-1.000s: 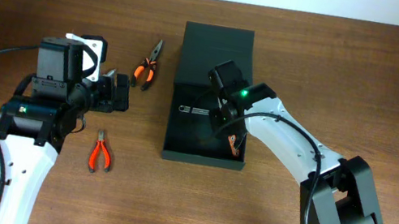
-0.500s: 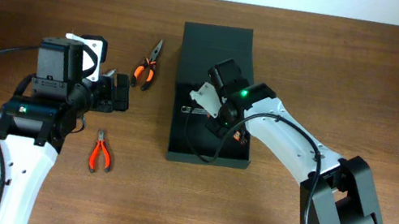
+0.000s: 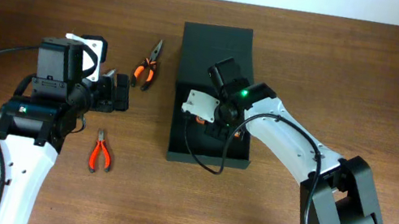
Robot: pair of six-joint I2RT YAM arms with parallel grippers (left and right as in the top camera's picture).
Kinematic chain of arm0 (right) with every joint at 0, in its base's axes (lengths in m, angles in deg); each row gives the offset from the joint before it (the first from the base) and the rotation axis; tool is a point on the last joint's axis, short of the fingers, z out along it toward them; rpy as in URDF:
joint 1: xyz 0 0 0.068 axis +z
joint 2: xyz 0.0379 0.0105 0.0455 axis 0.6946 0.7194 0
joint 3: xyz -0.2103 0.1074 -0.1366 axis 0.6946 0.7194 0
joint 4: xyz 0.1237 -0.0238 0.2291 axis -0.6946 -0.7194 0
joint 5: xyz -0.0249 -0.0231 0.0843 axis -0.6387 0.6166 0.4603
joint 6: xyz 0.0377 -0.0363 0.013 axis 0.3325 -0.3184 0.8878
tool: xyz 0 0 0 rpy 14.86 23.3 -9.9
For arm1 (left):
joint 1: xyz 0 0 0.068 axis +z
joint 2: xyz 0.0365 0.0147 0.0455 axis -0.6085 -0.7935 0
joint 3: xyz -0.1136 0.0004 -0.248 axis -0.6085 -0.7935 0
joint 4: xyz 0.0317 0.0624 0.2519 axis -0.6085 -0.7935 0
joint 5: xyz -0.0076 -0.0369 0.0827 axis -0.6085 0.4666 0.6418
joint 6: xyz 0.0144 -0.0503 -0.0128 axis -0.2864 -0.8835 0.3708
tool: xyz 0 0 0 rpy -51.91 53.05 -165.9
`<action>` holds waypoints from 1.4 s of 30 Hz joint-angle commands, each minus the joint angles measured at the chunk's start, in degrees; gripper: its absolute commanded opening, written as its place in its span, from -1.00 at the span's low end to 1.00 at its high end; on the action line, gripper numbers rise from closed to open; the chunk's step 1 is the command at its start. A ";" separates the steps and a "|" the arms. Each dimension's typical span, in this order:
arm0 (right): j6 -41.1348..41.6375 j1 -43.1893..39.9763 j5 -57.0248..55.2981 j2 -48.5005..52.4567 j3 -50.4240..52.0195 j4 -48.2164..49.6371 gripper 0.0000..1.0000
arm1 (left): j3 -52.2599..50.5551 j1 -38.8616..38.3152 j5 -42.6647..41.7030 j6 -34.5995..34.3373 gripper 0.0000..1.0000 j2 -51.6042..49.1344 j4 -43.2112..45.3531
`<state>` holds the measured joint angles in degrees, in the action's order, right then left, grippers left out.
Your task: Pack container
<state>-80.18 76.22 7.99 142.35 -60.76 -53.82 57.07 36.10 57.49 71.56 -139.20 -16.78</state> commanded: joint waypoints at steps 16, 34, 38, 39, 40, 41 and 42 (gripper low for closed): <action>-9.55 -0.37 2.91 3.04 0.48 3.63 -0.92 | 0.98 -0.22 0.42 1.11 0.98 -0.09 0.11; 2.62 -0.33 2.21 3.56 0.48 3.93 -0.92 | 0.98 -0.22 0.42 1.11 0.99 -0.09 0.11; 14.47 -0.26 2.19 3.54 0.44 3.48 -0.92 | 0.98 -0.22 0.42 1.11 0.99 -0.09 0.11; 18.14 -0.26 2.08 3.54 0.42 3.43 -0.92 | 0.98 -0.22 0.42 1.11 0.98 -0.09 0.11; 22.32 -0.26 1.68 3.54 0.42 3.34 -0.92 | 0.98 -0.22 0.42 1.11 0.98 -0.09 0.11; 26.32 -0.28 1.25 3.54 0.42 3.26 -0.92 | 0.98 -0.22 0.42 1.11 0.98 -0.09 0.11; 30.73 -0.28 0.39 3.54 0.42 3.10 -0.92 | 1.01 -0.22 0.42 1.11 0.99 -0.09 0.11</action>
<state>-65.67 76.22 9.34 145.65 -60.65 -50.45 57.07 36.10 57.49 71.56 -139.20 -16.78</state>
